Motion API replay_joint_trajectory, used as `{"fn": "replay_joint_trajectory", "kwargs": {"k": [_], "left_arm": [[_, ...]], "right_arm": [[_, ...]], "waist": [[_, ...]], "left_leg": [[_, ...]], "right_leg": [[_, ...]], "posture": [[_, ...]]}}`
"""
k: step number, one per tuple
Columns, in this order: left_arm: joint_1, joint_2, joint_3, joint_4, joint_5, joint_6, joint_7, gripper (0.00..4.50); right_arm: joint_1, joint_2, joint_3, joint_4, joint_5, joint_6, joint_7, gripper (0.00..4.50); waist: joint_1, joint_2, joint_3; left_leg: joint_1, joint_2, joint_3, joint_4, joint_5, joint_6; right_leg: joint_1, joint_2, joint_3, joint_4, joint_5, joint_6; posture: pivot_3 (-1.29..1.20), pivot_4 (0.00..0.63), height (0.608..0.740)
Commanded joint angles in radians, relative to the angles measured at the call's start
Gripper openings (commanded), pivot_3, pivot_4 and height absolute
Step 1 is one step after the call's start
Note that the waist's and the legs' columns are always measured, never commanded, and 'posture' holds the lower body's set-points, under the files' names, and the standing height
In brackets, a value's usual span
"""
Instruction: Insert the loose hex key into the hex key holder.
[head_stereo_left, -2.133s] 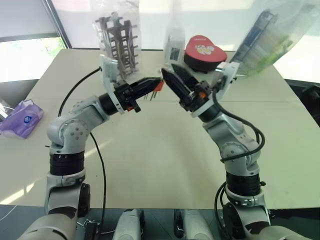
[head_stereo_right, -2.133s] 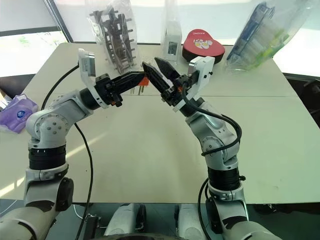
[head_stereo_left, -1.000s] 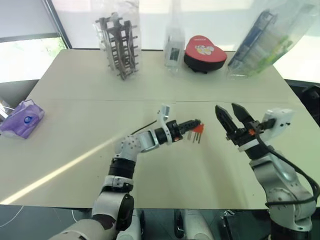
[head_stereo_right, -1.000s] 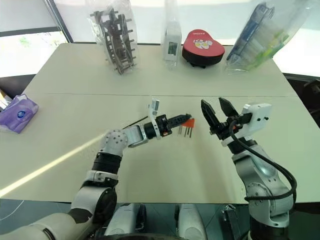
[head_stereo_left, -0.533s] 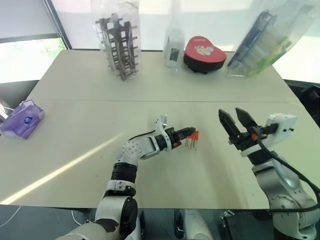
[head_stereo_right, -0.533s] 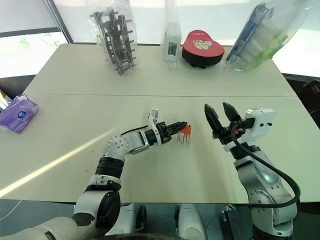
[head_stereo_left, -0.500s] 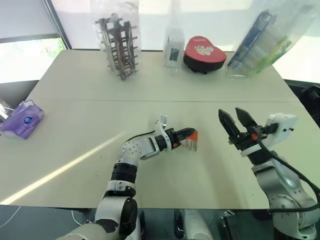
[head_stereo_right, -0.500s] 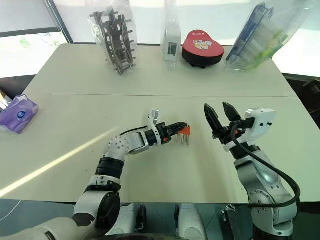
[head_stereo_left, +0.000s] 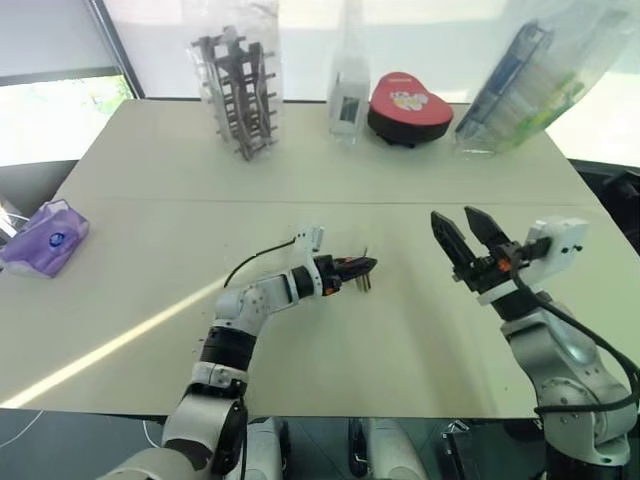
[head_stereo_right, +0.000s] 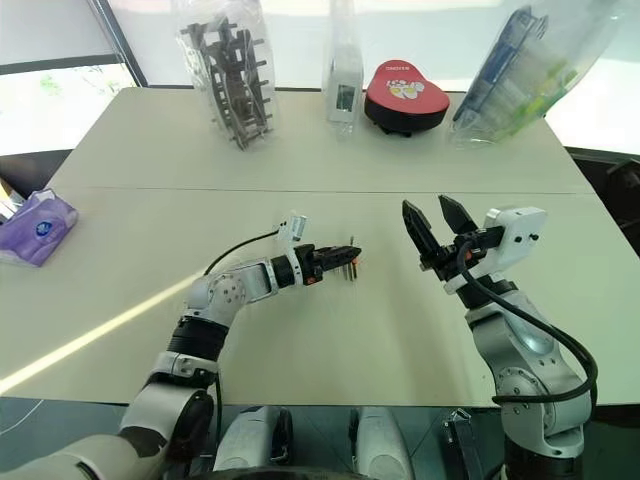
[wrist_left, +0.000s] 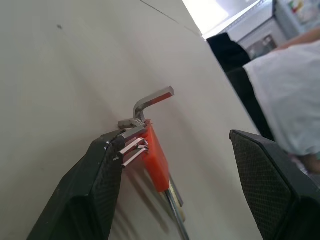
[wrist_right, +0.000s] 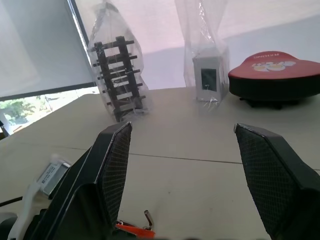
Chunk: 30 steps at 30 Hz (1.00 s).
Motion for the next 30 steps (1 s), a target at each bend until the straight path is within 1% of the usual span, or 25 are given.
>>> {"fn": "replay_joint_trajectory", "kwargs": {"k": [1,3,8,10,12,17,23,27,30], "left_arm": [[-0.009,0.0,-0.022,-0.047,0.032,-0.047,-0.035,3.43],[-0.012,0.003,-0.035,-0.037,0.061,-0.067,-0.037,3.43],[0.007,0.072,-0.176,-0.012,0.213,-0.187,-0.127,3.43],[0.006,0.141,-0.278,-0.012,0.323,-0.306,-0.199,3.43],[0.001,0.194,-0.348,-0.002,0.405,-0.409,-0.256,3.43],[-0.039,0.274,-0.391,0.016,0.483,-0.51,-0.364,3.43],[-0.082,0.327,-0.38,0.038,0.535,-0.582,-0.423,3.43],[-0.099,0.368,-0.358,0.036,0.533,-0.597,-0.476,3.43],[-0.101,0.399,-0.292,-0.014,0.465,-0.54,-0.517,3.43]], "right_arm": [[-0.023,-0.016,-0.004,-0.005,0.0,-0.01,0.013,3.4],[-0.03,-0.019,-0.005,0.003,0.0,-0.011,0.017,3.4],[-0.046,-0.023,-0.003,0.018,-0.004,-0.012,0.026,3.4],[-0.05,-0.024,-0.004,0.02,-0.005,-0.012,0.027,3.4],[-0.051,-0.024,-0.004,0.021,-0.007,-0.012,0.028,3.4],[-0.055,-0.021,0.001,0.026,-0.013,-0.013,0.032,3.4],[-0.064,-0.02,0.006,0.036,-0.021,-0.018,0.038,3.4],[-0.074,-0.021,0.01,0.046,-0.027,-0.019,0.043,3.4],[-0.084,-0.028,0.013,0.054,-0.031,-0.018,0.056,3.4]], "waist": [[0.002,0.0,0.0],[0.005,0.0,0.0],[0.018,0.0,0.0],[0.018,0.0,0.0],[0.018,0.001,0.0],[0.018,0.001,0.0],[0.019,0.001,0.0],[0.015,0.001,0.0],[0.015,0.001,0.0]], "left_leg": [[0.0,0.0,0.0,0.0,0.0,0.0],[0.0,0.0,0.0,0.0,0.0,0.0],[0.0,0.0,0.0,0.0,0.0,0.0],[0.0,0.0,0.0,0.0,0.0,0.0],[0.0,0.0,0.001,0.0,0.0,0.0],[0.0,0.0,0.001,0.0,0.0,0.0],[0.0,0.001,0.001,0.0,0.0,0.0],[0.0,0.001,0.001,0.0,0.0,0.0],[0.0,0.001,0.001,0.0,0.0,0.0]], "right_leg": [[0.0,0.0,0.0,0.0,0.0,0.0],[0.0,0.0,0.0,0.0,0.0,0.0],[0.0,0.0,0.0,-0.001,0.0,0.0],[0.0,0.0,0.0,-0.001,0.0,0.0],[0.0,0.0,0.0,-0.001,0.0,0.0],[0.0,0.0,0.0,-0.001,0.0,0.0],[0.0,0.0,0.0,0.0,0.0,0.0],[0.0,0.0,0.0,0.0,0.0,0.0],[-0.001,0.0,0.0,0.0,0.0,0.0]], "posture": [[0.0,0.15,0.74],[0.0,0.15,0.74],[0.0,0.15,0.74],[0.0,0.15,0.74],[0.0,0.15,0.74],[0.0,0.15,0.74],[0.0,0.15,0.74],[0.0,0.15,0.74],[0.0,0.15,0.74]]}}
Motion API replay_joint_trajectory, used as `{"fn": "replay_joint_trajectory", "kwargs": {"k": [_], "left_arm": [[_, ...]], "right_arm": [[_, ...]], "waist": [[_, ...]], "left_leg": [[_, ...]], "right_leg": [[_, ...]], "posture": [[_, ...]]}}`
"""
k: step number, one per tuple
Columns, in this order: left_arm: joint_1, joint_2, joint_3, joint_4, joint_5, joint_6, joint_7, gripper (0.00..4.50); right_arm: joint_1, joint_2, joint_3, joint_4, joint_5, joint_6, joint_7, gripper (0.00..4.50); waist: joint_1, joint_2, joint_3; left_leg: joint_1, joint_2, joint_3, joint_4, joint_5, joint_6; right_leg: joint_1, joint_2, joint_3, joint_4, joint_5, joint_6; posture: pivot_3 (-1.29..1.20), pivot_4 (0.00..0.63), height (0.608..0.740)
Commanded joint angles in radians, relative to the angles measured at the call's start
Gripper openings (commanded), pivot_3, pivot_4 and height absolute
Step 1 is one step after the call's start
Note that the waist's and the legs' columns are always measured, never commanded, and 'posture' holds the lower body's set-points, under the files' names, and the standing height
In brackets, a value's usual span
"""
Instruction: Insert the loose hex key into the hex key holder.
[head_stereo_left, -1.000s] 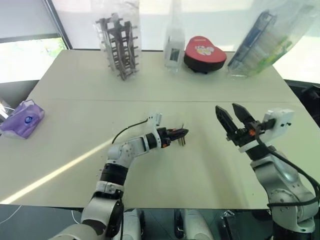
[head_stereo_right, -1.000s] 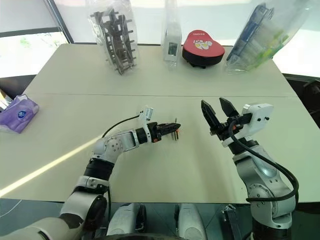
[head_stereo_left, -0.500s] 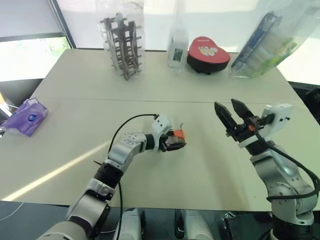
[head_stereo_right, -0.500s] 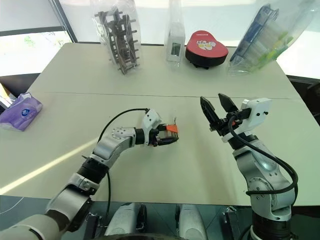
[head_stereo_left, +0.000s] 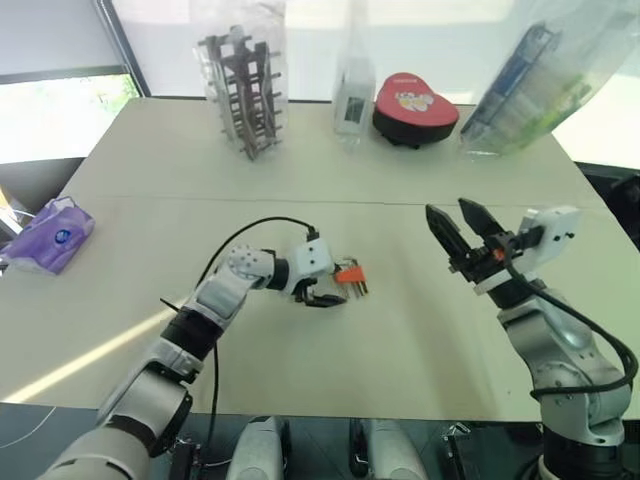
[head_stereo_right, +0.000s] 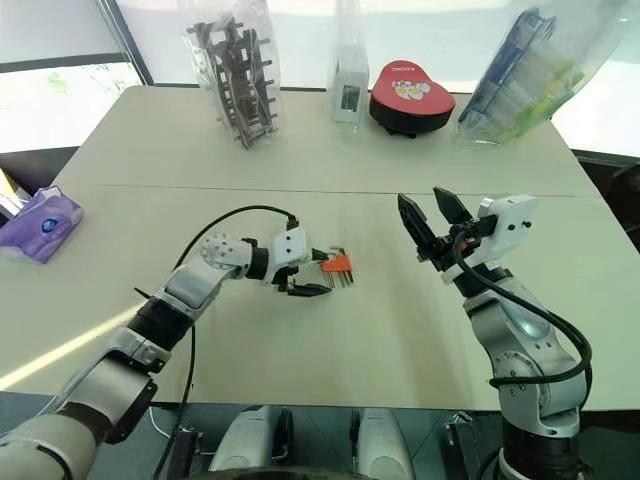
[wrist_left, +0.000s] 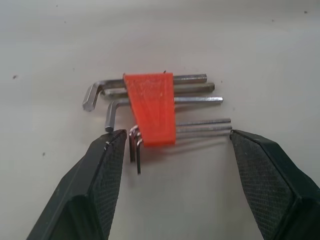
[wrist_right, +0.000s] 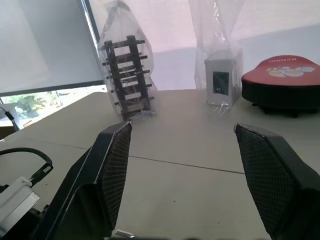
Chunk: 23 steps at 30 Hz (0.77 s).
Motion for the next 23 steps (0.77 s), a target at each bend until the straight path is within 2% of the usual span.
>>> {"fn": "replay_joint_trajectory", "kwargs": {"k": [1,4,7,13,17,20,23], "left_arm": [[-0.01,0.044,0.084,-0.057,-0.059,0.055,-0.045,3.43],[0.003,0.065,0.144,-0.115,-0.13,0.132,-0.078,3.43],[0.025,0.108,0.204,-0.202,-0.213,0.229,-0.123,3.43],[0.095,0.241,0.317,-0.423,-0.394,0.438,-0.189,3.43],[0.14,0.32,0.377,-0.514,-0.468,0.526,-0.185,3.43],[0.17,0.367,0.421,-0.552,-0.516,0.577,-0.175,3.43],[0.201,0.398,0.437,-0.576,-0.529,0.591,-0.163,3.43]], "right_arm": [[-0.021,-0.017,-0.001,-0.005,-0.007,-0.017,0.021,3.4],[-0.03,-0.039,-0.008,0.004,-0.007,-0.009,0.044,3.4],[-0.036,-0.13,-0.009,0.012,-0.009,0.015,0.125,3.4],[0.036,-0.449,-0.006,0.016,-0.041,0.051,0.423,3.4],[0.087,-0.601,-0.025,0.028,-0.081,0.028,0.583,3.4],[0.097,-0.668,-0.034,0.046,-0.12,0.006,0.655,3.4],[0.083,-0.678,-0.034,0.066,-0.14,-0.011,0.676,3.4]], "waist": [[0.0,0.0,0.0],[0.003,0.0,0.0],[0.005,0.0,0.0],[0.005,0.0,0.001],[0.005,0.0,0.001],[0.004,0.0,0.002],[0.005,0.0,0.002]], "left_leg": [[0.0,0.0,0.0,0.0,0.0,0.0],[-0.001,0.0,0.0,0.0,0.0,0.0],[-0.001,0.0,0.0,0.0,0.0,0.0],[-0.001,0.0,0.0,0.0,-0.001,0.001],[0.0,0.0,0.0,0.0,-0.001,0.001],[0.0,0.0,0.0,0.001,-0.001,0.001],[0.0,0.0,0.0,0.001,0.0,0.001]], "right_leg": [[0.0,0.0,0.0,0.0,0.0,0.0],[-0.001,0.0,0.0,0.0,0.001,0.002],[-0.001,-0.001,0.0,0.0,0.001,0.003],[-0.001,-0.001,0.0,0.0,0.0,0.001],[0.0,-0.001,0.0,0.0,0.0,0.0],[0.0,-0.001,0.0,0.0,0.0,0.0],[0.0,-0.001,0.0,0.0,0.0,0.0]], "posture": [[0.0,0.15,0.74],[0.0,0.15,0.74],[0.0,0.15,0.74],[0.0,0.15,0.74],[0.0,0.15,0.74],[0.0,0.15,0.74],[0.0,0.15,0.74]]}}
